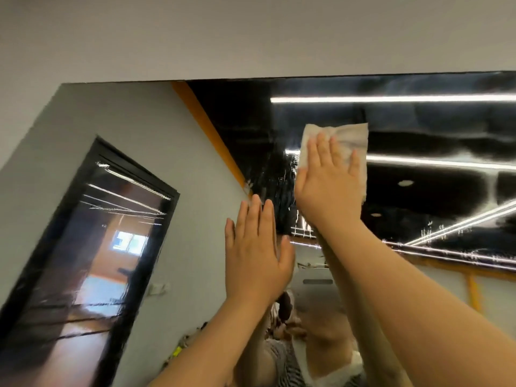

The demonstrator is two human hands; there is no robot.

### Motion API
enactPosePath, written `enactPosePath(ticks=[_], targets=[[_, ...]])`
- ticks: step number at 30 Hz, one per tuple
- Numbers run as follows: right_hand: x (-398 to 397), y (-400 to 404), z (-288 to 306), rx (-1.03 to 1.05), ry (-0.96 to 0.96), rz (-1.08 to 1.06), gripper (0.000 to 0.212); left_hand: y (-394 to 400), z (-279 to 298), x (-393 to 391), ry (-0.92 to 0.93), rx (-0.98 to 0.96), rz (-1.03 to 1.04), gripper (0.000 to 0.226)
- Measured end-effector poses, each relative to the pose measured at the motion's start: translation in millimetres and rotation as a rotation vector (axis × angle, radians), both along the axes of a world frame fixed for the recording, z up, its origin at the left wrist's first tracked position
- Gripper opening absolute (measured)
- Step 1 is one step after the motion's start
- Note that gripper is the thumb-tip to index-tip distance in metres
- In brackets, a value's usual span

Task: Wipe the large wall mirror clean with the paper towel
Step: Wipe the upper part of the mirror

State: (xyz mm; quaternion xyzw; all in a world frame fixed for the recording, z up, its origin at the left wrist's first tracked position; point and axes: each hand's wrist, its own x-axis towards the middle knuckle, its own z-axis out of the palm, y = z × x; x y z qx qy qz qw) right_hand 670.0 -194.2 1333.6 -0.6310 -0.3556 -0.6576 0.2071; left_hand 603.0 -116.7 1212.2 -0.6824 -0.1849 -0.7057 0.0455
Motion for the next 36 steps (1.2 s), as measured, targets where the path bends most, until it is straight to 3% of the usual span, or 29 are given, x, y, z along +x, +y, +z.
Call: enactPosePath(ticks=[25,30,34,36], targets=[[-4,-7,-5,-0.034,0.025,0.104,0.059,7,-5,7,-0.138,0.046,-0.023,0.063],[-6,-5,-5,-0.024,0.054,0.077,0.059,4,-4,3,-0.1,0.045,-0.025,0.064],[-6,-5,-4,0.001,0.06,0.042,0.058,2,-2,-8,0.037,0.015,-0.139,0.074],[-8,-5,-4,-0.002,0.074,0.026,0.057,8,1,-24,0.072,0.07,-0.151,0.068]])
